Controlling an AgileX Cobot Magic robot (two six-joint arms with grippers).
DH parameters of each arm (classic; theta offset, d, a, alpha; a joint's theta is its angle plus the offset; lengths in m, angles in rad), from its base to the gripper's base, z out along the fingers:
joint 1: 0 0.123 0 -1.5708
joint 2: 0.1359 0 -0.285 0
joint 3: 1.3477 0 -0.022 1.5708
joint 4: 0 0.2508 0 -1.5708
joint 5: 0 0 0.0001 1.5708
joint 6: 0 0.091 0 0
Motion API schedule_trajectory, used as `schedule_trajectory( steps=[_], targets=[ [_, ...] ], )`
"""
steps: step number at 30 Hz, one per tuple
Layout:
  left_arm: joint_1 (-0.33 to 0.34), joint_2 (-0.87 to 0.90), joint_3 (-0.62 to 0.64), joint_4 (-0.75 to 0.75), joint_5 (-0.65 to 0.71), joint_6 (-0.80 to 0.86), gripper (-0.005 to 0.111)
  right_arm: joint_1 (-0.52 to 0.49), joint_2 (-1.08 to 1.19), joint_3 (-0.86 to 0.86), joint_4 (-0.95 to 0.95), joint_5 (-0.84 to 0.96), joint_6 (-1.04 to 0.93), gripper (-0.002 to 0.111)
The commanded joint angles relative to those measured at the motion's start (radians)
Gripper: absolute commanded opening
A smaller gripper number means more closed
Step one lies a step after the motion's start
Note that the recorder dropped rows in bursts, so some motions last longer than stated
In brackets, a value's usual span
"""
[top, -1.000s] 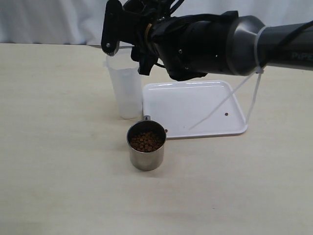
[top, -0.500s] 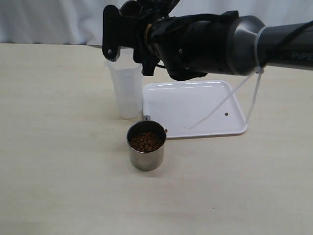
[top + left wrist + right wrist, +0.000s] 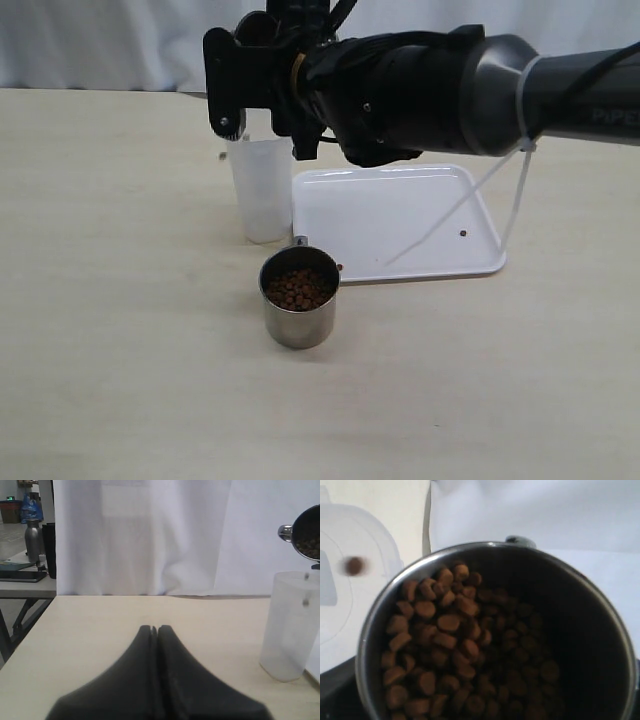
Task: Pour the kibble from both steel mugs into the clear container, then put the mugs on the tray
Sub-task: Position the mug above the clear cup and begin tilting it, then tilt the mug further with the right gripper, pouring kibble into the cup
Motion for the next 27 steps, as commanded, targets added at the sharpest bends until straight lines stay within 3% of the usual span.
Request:
schedule_trajectory(
  steps=[1,27],
  targets=[
    [0.002,-0.003,0.003,-0.005,-0.008,-0.002,0.0,0.001,-0.008,-0.001,-0.018,0.01,-0.02,0.005],
    [0.002,-0.003,0.003,-0.005,-0.008,-0.002,0.0,-0.022,-0.008,-0.001,-0.018,0.018,-0.091,0.005]
  ],
)
